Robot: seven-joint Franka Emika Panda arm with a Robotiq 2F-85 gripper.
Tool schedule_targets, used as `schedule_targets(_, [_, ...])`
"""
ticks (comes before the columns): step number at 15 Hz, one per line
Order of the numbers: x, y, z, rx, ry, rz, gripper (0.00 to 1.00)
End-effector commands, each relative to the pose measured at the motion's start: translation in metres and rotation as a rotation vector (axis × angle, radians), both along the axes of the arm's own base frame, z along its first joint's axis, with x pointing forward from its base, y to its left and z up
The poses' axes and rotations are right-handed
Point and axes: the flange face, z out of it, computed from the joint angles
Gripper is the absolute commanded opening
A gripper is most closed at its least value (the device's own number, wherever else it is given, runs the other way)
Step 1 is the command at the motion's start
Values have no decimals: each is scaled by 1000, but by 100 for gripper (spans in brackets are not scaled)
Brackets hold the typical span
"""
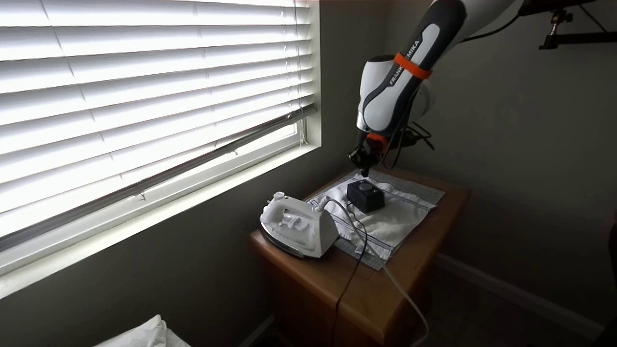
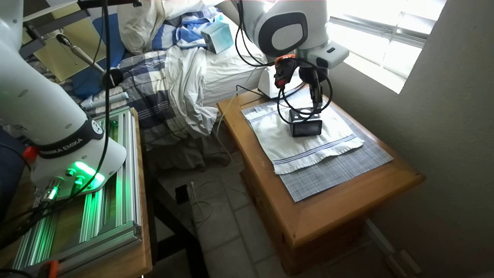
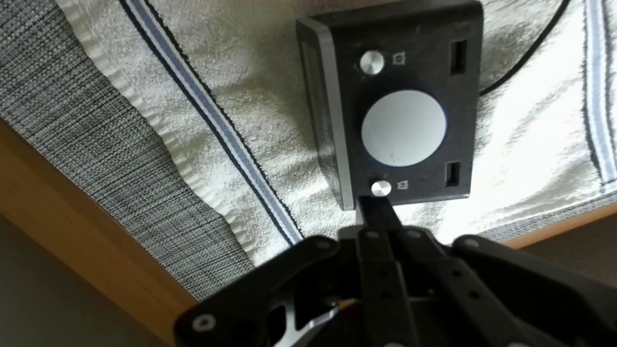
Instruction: Press a button on the alarm clock.
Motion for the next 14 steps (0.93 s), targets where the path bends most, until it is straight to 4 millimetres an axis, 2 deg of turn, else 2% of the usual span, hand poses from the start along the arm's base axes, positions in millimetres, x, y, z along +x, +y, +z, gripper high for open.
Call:
schedule_targets(1, [10,2,-8,-28,28,-19,0])
schedule_targets(14, [18,3,-18,-49,56,-46,0])
